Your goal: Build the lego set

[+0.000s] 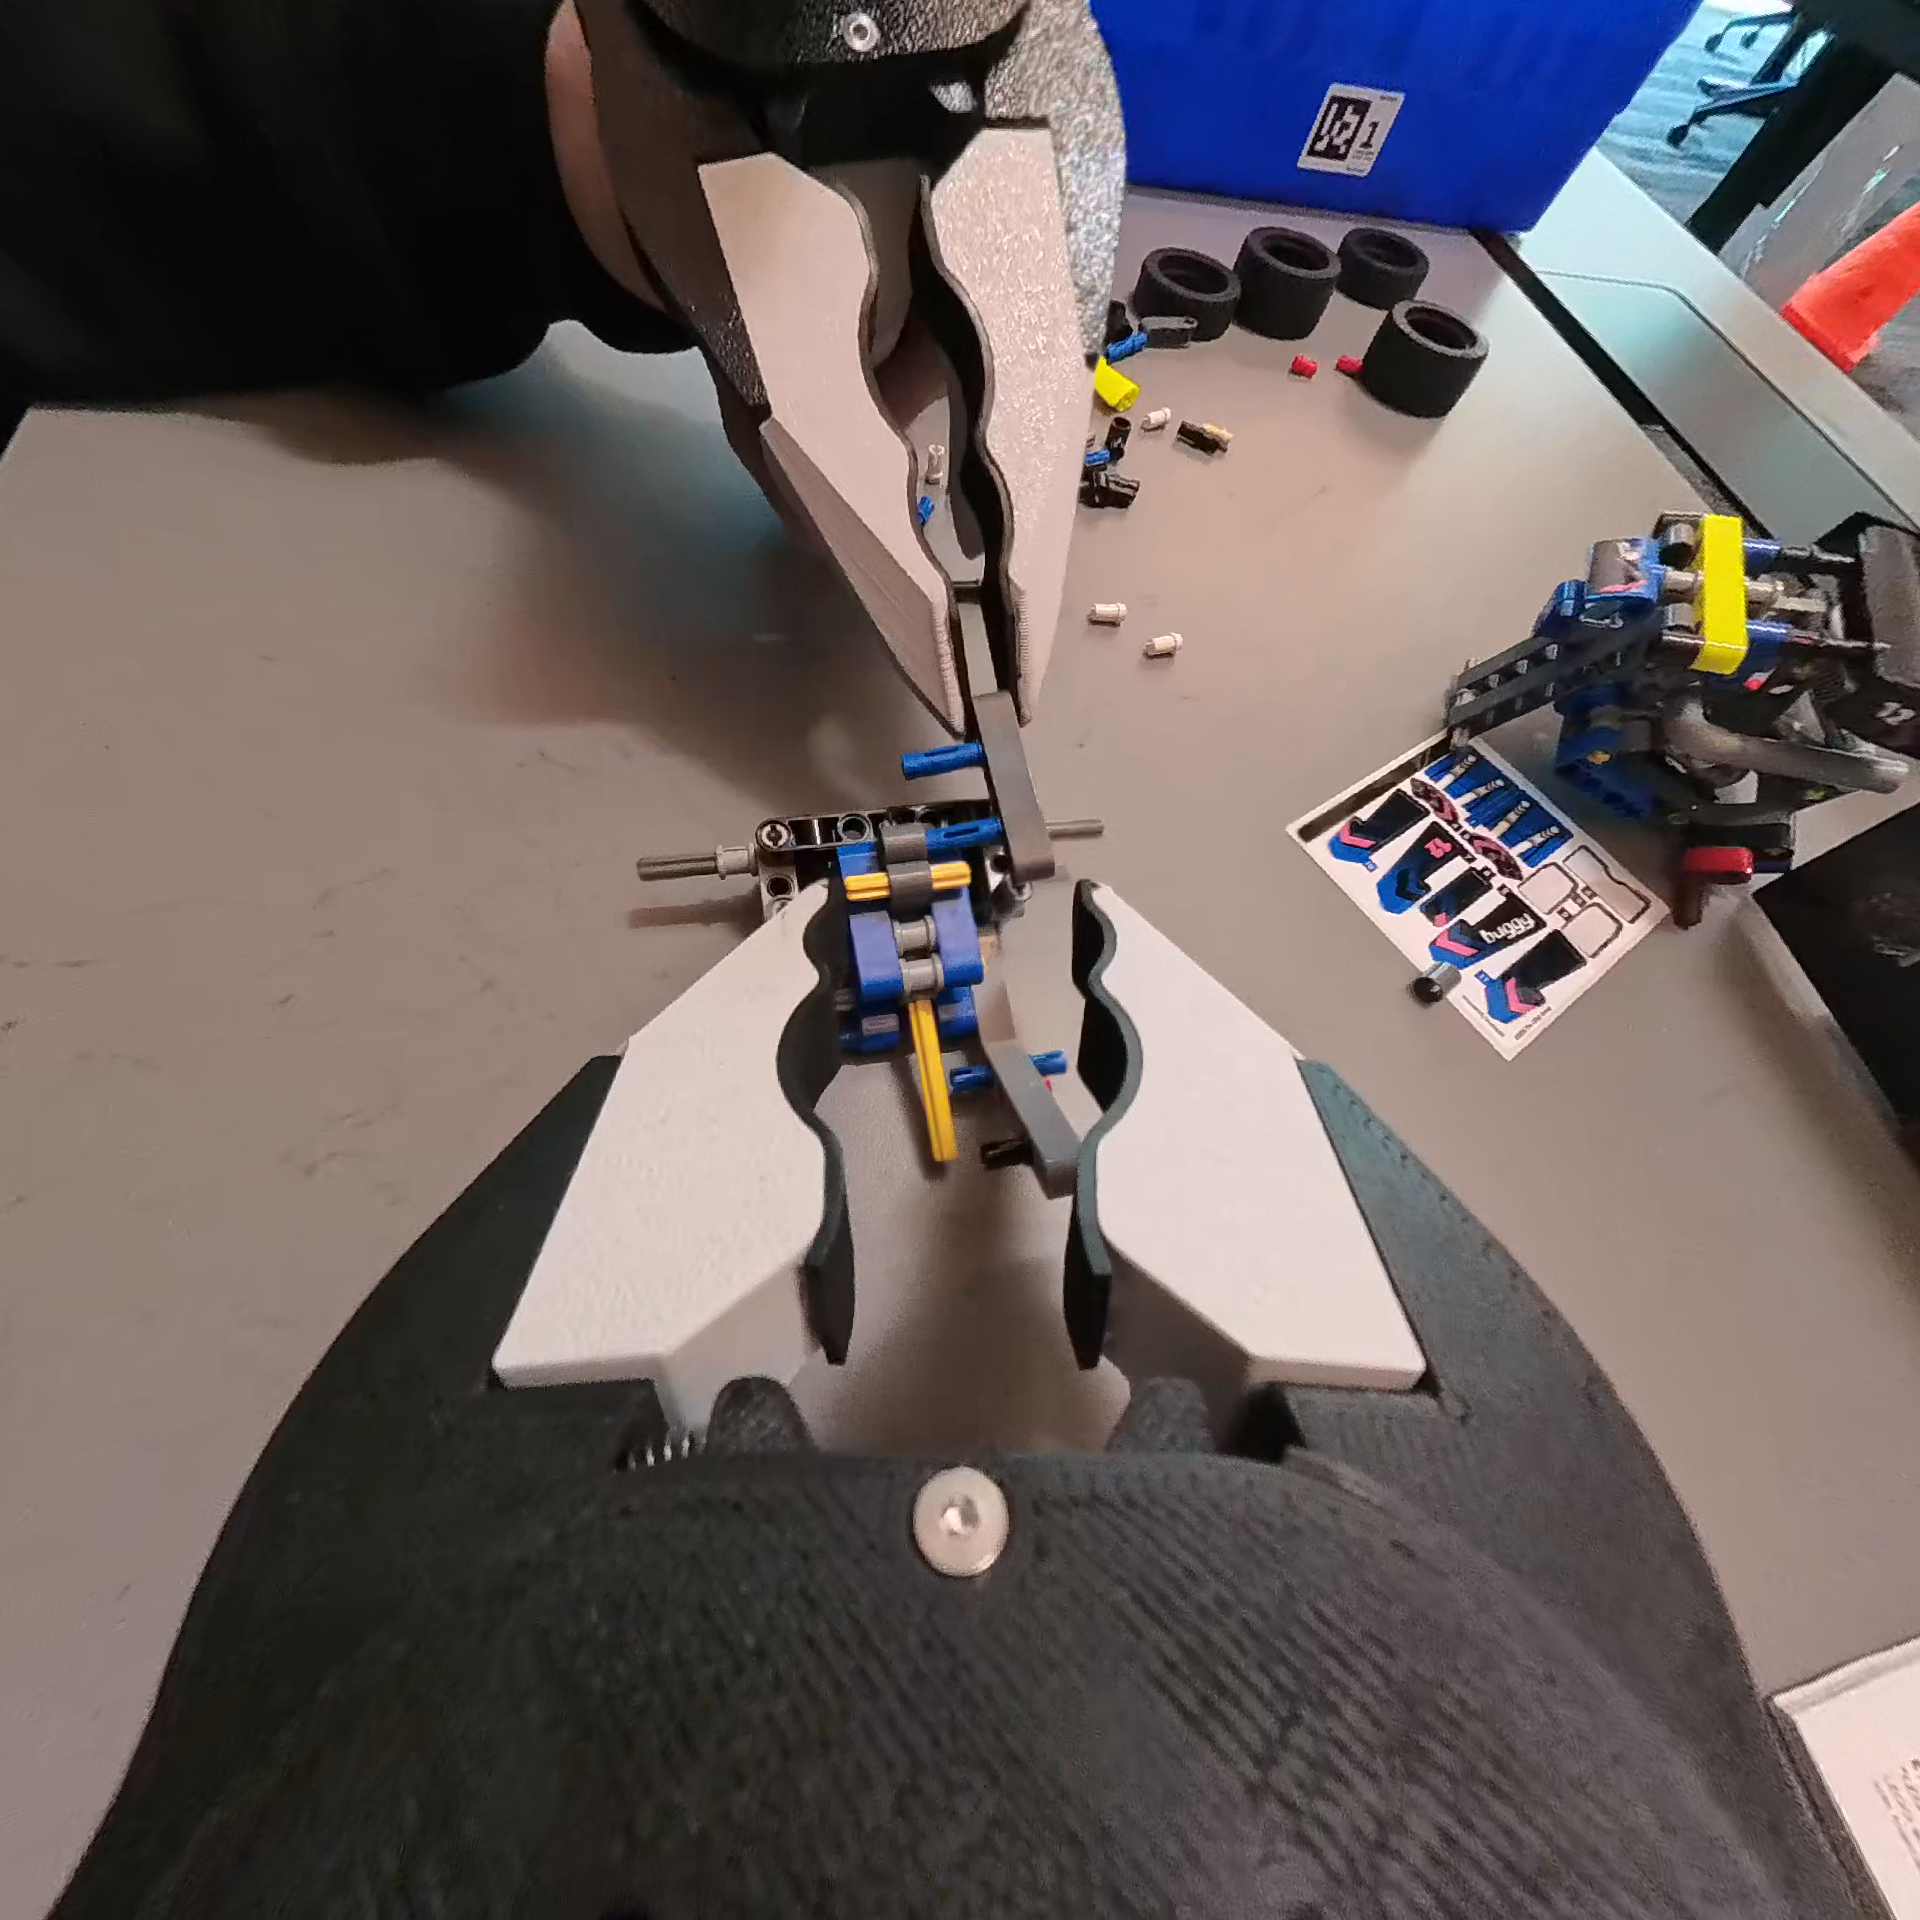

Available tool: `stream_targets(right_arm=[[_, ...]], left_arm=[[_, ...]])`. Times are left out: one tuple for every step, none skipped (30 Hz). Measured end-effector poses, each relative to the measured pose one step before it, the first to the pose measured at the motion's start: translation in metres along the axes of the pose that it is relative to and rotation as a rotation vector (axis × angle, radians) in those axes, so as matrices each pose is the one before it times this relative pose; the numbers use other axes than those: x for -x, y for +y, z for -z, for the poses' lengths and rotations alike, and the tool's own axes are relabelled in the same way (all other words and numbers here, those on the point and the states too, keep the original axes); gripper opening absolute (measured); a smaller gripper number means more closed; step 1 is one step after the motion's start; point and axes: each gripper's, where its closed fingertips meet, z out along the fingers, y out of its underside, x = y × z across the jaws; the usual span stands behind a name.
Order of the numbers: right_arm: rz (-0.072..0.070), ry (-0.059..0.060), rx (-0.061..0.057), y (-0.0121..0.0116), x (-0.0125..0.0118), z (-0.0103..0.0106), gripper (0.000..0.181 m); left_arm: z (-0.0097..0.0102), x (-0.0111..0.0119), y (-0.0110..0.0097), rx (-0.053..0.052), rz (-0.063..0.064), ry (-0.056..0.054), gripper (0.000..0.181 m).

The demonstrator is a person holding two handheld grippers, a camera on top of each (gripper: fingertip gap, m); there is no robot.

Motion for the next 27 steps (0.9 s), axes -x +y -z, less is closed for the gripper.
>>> stream_targets(right_arm=[[0.0019,0.0039,0.0047,0.00051,-0.00033,-0.00044,0.041],[0.0003,0.0038,0.0042,0.00054,-0.00048,-0.00038,0.041],[0.0026,-0.0039,0.0024,0.00024,0.00074,-0.00029,0.041],[0.0037,-0.0025,0.0018,0.00021,0.00069,-0.00016,0.041],[0.0034,0.0017,0.0015,0.00023,0.00023,-0.00024,0.042],[0.0024,0.0037,0.0024,0.00026,-0.00021,-0.0002,0.042],[0.0017,0.0005,0.0037,0.00048,0.00009,-0.00033,0.043],[0.002,-0.0007,0.0036,0.00044,0.00033,-0.00034,0.043],[0.0026,-0.0006,0.0028,0.00029,0.00028,-0.00026,0.043],[0.0022,-0.0014,0.002,0.00021,0.00042,-0.00023,0.044],[0.0014,0.0,0.0,-0.00003,0.0002,-0.00015,0.044],[0.0011,0.0008,-0.0021,-0.00057,0.00006,-0.00014,0.046],[0.0036,-0.0034,-0.0031,-0.0006,0.0008,-0.00009,0.046],[0.0029,-0.0007,-0.0021,-0.00056,0.00045,-0.0002,0.046],[0.0008,0.002,-0.0003,-0.00034,-0.0001,-0.00024,0.045],[-0.0004,0.0004,-0.0028,-0.0006,0.00013,-0.0001,0.045],[-0.002,-0.0046,-0.0049,-0.00093,0.00065,0.00039,0.045],[-0.0052,-0.0051,-0.0056,-0.00122,0.00051,0.00087,0.045],[-0.005,-0.0033,-0.008,-0.0017,-0.00025,0.00154,0.046],[-0.0053,-0.0028,-0.0093,-0.0019,-0.00049,0.00159,0.047],[-0.0083,0.0001,-0.0093,-0.00162,-0.00104,0.00138,0.047],[-0.0111,-0.0004,-0.0074,-0.001,-0.00083,0.00074,0.048],[-0.0088,-0.0029,-0.0039,-0.00047,-0.00009,-0.00025,0.049],[-0.0024,-0.0022,0.0002,-0.00006,0.00029,-0.00105,0.049],[0.0014,0.0035,0.0002,-0.0002,-0.00021,-0.00139,0.049],[0.0013,0.0024,-0.0002,-0.00065,0.00008,-0.0017,0.049],[0.0039,-0.0021,0.0034,-0.00046,0.00078,-0.00154,0.049]], left_arm=[[-0.00015,0.00003,0.0,0.0009,0.0075,0.0016,0.005],[-0.00015,0.00048,0.00008,0.0018,0.0064,-0.0014,0.005],[-0.00032,-0.00039,0.00004,0.0021,0.0028,0.0027,0.005],[-0.00011,-0.00091,-0.00007,0.0018,-0.0005,0.0041,0.005],[0.00011,-0.00049,-0.00011,0.0028,-0.0011,-0.0007,0.005],[0.00028,-0.00016,-0.0001,0.0047,-0.0019,-0.0044,0.005],[0.00041,-0.0003,-0.00019,0.0058,-0.0012,-0.0055,0.005],[0.00039,-0.00042,-0.00012,0.0059,-0.0019,-0.0059,0.005],[0.00008,-0.00057,-0.00043,0.0038,-0.0086,-0.0077,0.005],[-0.0004,-0.00052,-0.00039,0.0019,-0.012,-0.008,0.004],[-0.0007,-0.00071,0.00014,0.0034,-0.0047,-0.005,0.004],[-0.00092,-0.00093,0.00024,0.0036,0.0011,-0.0023,0.005],[-0.00066,-0.00087,0.00025,0.0023,-0.0013,-0.0026,0.005],[-0.00014,-0.00041,0.00023,0.0015,-0.0037,-0.0058,0.005],[0.00043,0.00014,0.00044,0.0018,-0.0028,-0.0081,0.005],[0.00071,0.00022,0.00036,0.0006,-0.001,-0.0065,0.005],[0.00111,0.00015,0.00017,-0.002,-0.0002,-0.0048,0.005],[0.00106,0.00056,0.00033,-0.0023,0.0013,-0.0051,0.005],[0.00105,0.00091,0.00028,-0.0026,0.0033,-0.0053,0.005],[0.00084,0.00088,0.0003,-0.0031,0.0044,-0.0029,0.005],[0.00071,0.00057,0.00019,-0.0026,0.0062,0.0002,0.005],[0.0005,0.0002,-0.00029,-0.0032,0.0065,0.0016,0.005],[0.00036,0.00005,-0.00086,-0.0051,0.0051,0.0014,0.005],[-0.00003,-0.00024,-0.00063,-0.0036,0.0047,0.0026,0.005],[-0.00032,-0.00078,-0.00005,0.0012,0.0039,0.0051,0.005],[-0.00054,-0.00058,0.00044,0.0043,0.0011,0.0035,0.005],[-0.00054,-0.00057,0.00081,0.0064,-0.0007,0.0021,0.005]])
